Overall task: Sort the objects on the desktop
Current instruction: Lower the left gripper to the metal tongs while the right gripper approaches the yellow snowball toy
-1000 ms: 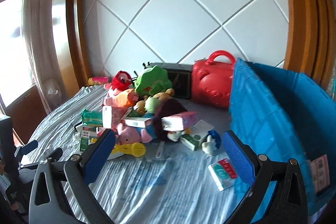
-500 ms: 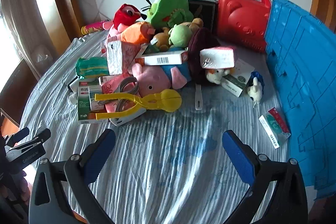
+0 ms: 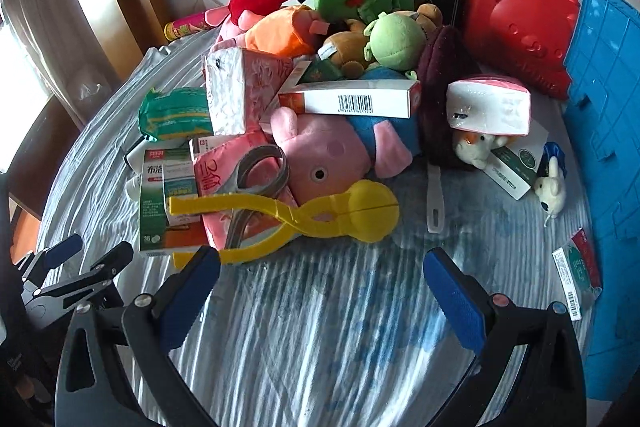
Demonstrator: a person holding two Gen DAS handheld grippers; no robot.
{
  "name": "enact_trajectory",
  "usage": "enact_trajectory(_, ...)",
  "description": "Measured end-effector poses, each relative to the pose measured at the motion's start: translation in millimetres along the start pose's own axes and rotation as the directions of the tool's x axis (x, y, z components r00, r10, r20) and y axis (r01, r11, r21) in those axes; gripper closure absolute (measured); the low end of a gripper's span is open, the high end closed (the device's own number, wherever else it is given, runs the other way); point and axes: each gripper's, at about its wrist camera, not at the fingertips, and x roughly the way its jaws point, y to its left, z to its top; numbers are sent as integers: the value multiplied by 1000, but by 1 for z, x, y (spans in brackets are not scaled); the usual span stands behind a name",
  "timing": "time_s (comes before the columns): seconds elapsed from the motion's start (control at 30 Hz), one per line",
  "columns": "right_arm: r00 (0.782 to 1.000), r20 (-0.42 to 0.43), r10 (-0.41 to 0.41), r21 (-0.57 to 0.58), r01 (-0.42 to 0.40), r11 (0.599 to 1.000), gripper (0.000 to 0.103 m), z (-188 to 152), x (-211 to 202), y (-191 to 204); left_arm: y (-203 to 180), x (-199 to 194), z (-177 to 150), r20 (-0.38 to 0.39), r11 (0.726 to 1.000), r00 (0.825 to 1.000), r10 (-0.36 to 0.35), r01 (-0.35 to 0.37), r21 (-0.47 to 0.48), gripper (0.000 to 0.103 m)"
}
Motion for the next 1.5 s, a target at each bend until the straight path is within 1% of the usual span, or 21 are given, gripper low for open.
enact_trajectory(0.13, 999, -3, -32, 45, 32, 998, 0, 8, 8, -1, -8, 0, 31, 49, 998, 998, -44, 43, 34, 20)
enact_trajectory(0.33, 993, -53, -106, 154, 113, 981, 0, 5, 21, -16, -45, 21, 73, 77, 977, 986, -149, 135, 163, 21)
enact_trajectory(0.43, 985, -72, -158, 199, 170, 965, 0, 1, 23, -26, -68, 44, 77, 21, 960, 981, -192, 183, 213, 25)
enact_trajectory(0.5, 978, -92, -189, 227, 205, 952, 0, -4, 25, -36, -83, 55, 67, -31, 945, 973, -228, 229, 235, 28)
enact_trajectory(0.57, 968, -118, -220, 256, 244, 936, 0, -11, 27, -48, -97, 52, 57, -31, 928, 957, -290, 289, 235, 30)
enact_trajectory(0.63, 960, -143, -242, 283, 274, 919, 0, -17, 28, -61, -113, 51, 47, -88, 895, 938, -335, 346, 282, 31)
enact_trajectory(0.67, 959, -146, -242, 294, 275, 915, 0, -18, 28, -66, -120, 52, 42, -105, 884, 935, -338, 353, 306, 31)
enact_trajectory(0.7, 960, -147, -240, 304, 275, 912, 0, -19, 27, -70, -126, 52, 37, -120, 874, 933, -338, 359, 329, 32)
enact_trajectory(0.8, 967, -135, -216, 325, 249, 912, 0, -19, 26, -79, -132, 48, 25, -68, 871, 954, -291, 294, 394, 33)
enact_trajectory(0.83, 970, -132, -203, 327, 236, 915, 0, -18, 28, -79, -132, 46, 22, -61, 870, 956, -286, 286, 402, 33)
enact_trajectory(0.93, 975, -144, -172, 318, 210, 925, 0, -21, 36, -76, -128, 42, 14, -66, 869, 955, -290, 291, 400, 33)
enact_trajectory(1.07, 972, -178, -152, 291, 199, 936, 0, -29, 46, -73, -130, 36, 2, -47, 874, 963, -266, 261, 410, 35)
enact_trajectory(1.1, 971, -186, -151, 285, 200, 937, 0, -31, 47, -73, -135, 33, 0, -45, 873, 962, -270, 264, 410, 40)
enact_trajectory(1.17, 966, -197, -166, 283, 218, 934, 0, -37, 45, -77, -145, 27, -4, -47, 867, 957, -285, 278, 414, 47)
enact_trajectory(1.23, 960, -203, -194, 281, 247, 927, 0, -44, 39, -86, -155, 25, -9, -82, 858, 945, -316, 322, 400, 47)
enact_trajectory(1.27, 956, -207, -210, 282, 264, 922, 0, -48, 35, -92, -158, 26, -11, -110, 854, 935, -336, 352, 382, 53)
enact_trajectory(1.3, 951, -212, -223, 285, 279, 917, 0, -53, 30, -98, -162, 27, -14, -138, 850, 924, -356, 382, 364, 64)
enact_trajectory(1.33, 949, -213, -231, 290, 287, 913, 0, -57, 26, -103, -166, 27, -16, -163, 845, 913, -374, 407, 346, 65)
enact_trajectory(1.43, 946, -214, -242, 293, 298, 908, 0, -67, 15, -117, -172, 24, -25, -142, 859, 928, -345, 373, 350, 65)
enact_trajectory(1.47, 948, -212, -238, 291, 294, 911, 0, -69, 13, -120, -174, 22, -27, -113, 865, 943, -314, 333, 376, 65)
enact_trajectory(1.5, 949, -210, -233, 288, 288, 913, 0, -72, 10, -123, -174, 21, -28, -104, 867, 949, -299, 316, 386, 65)
